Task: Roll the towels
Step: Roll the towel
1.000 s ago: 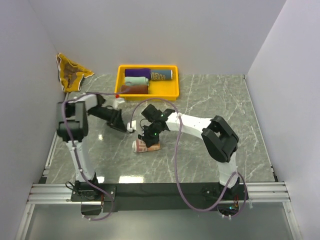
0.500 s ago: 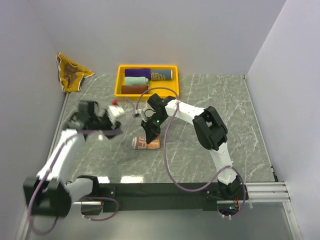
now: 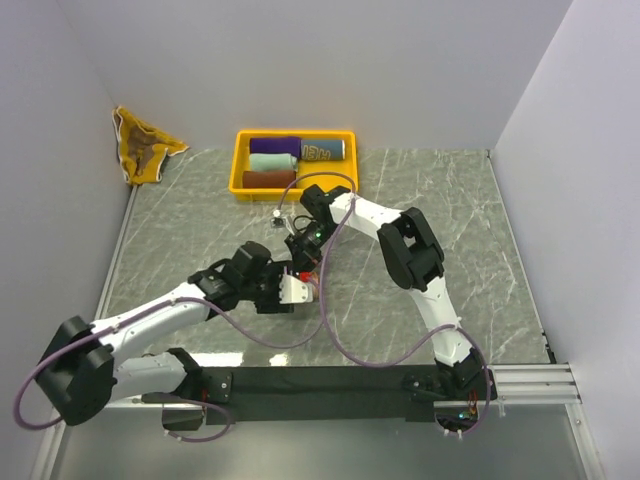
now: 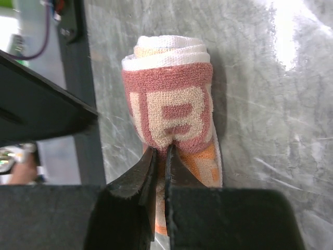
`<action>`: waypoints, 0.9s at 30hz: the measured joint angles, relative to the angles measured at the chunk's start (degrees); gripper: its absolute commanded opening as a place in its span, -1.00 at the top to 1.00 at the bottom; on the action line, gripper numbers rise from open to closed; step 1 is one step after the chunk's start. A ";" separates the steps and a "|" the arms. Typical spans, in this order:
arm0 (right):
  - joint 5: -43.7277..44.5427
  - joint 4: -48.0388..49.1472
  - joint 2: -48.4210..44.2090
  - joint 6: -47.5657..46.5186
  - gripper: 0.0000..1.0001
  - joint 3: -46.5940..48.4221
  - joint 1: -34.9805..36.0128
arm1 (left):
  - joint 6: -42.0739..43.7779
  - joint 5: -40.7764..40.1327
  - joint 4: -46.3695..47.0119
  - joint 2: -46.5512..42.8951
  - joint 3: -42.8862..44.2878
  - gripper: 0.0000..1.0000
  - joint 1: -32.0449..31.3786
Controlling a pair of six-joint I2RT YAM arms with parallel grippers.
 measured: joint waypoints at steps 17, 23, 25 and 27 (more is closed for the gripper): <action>-3.52 0.66 0.59 2.01 0.37 -1.16 -2.45 | 2.45 -6.29 12.35 16.26 0.15 0.55 -1.16; 1.11 7.96 -7.72 6.21 0.07 -10.12 -6.60 | 2.38 -0.28 8.00 18.78 4.26 0.75 2.10; 3.78 10.62 -12.39 8.39 0.06 -14.27 -10.01 | 2.38 2.56 5.25 20.35 6.47 0.76 4.09; 6.29 14.12 -18.01 10.49 0.08 -18.47 -13.86 | 2.40 5.81 1.73 22.60 9.53 0.77 6.47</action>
